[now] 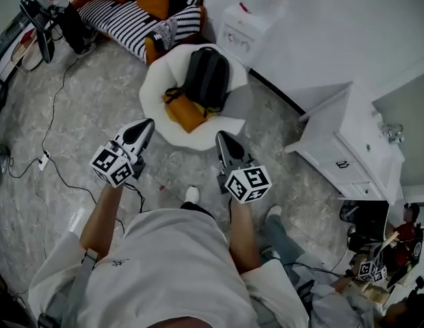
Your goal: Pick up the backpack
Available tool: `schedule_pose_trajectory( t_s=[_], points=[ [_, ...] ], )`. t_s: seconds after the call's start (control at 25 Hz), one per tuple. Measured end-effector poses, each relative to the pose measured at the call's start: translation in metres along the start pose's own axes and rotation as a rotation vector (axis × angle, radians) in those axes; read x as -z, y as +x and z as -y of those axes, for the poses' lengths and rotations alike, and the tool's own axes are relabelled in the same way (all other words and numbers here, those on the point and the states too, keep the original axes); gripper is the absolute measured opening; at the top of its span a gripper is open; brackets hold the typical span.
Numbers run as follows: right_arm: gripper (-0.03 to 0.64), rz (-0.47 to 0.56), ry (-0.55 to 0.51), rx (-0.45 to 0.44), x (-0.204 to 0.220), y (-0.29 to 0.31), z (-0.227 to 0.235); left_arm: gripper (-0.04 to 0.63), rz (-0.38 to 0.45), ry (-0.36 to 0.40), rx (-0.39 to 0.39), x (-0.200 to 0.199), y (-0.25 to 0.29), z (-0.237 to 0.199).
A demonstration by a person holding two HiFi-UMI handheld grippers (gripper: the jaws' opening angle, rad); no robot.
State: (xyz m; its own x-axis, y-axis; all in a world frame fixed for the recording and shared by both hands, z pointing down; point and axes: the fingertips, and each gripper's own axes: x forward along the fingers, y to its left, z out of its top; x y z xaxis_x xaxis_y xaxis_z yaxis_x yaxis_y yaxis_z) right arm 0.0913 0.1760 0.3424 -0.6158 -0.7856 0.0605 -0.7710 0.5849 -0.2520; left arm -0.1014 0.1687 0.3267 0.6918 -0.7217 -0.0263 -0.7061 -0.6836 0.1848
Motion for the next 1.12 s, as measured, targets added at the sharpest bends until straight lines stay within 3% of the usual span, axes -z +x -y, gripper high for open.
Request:
schedule_pose_trajectory(
  t_s=[0.64, 1.12],
  points=[
    [0.006, -0.020, 0.030, -0.081, -0.010, 0.033, 0.079, 0.003, -0.018, 0.006, -0.116, 0.008, 0.065, -0.020],
    [0.006, -0.013, 0.042, -0.089, -0.008, 0.051, 0.089, 0.003, -0.053, 0.027, -0.105, 0.011, 0.080, -0.033]
  ],
)
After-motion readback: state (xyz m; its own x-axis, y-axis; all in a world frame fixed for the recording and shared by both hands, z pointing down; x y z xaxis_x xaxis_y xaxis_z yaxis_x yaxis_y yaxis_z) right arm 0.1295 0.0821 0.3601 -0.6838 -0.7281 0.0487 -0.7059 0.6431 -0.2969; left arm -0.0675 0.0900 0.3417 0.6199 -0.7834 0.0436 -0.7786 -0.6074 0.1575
